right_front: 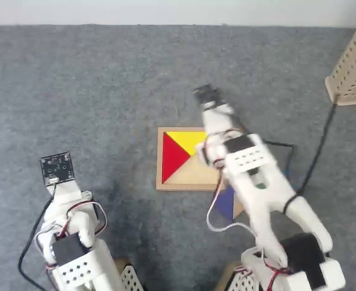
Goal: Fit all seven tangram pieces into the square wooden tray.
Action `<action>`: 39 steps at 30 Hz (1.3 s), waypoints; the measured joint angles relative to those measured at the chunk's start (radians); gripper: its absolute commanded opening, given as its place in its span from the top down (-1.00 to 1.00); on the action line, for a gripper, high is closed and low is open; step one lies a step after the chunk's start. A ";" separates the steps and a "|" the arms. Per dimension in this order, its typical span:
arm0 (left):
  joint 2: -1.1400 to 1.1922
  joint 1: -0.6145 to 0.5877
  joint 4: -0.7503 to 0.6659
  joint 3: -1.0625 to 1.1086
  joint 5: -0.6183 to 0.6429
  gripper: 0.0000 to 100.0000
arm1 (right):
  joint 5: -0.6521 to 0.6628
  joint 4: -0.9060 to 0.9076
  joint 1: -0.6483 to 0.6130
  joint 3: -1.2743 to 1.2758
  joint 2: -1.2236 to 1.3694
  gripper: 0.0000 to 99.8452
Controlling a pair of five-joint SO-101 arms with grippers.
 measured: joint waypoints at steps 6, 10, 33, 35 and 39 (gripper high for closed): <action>0.000 0.000 0.000 0.000 0.000 0.97 | -0.044 0.123 0.180 -0.210 0.146 0.62; 0.000 0.000 0.000 0.000 0.000 0.97 | -0.037 0.166 0.186 -0.358 0.345 0.43; 0.000 0.000 0.000 0.000 0.000 0.97 | -0.026 0.150 0.178 -0.537 0.628 0.43; 0.000 0.000 0.000 0.000 0.000 0.97 | -0.025 0.150 0.178 -0.537 0.628 0.43; 0.000 0.000 0.000 0.000 0.000 0.97 | -0.023 0.150 0.180 -0.537 0.628 0.57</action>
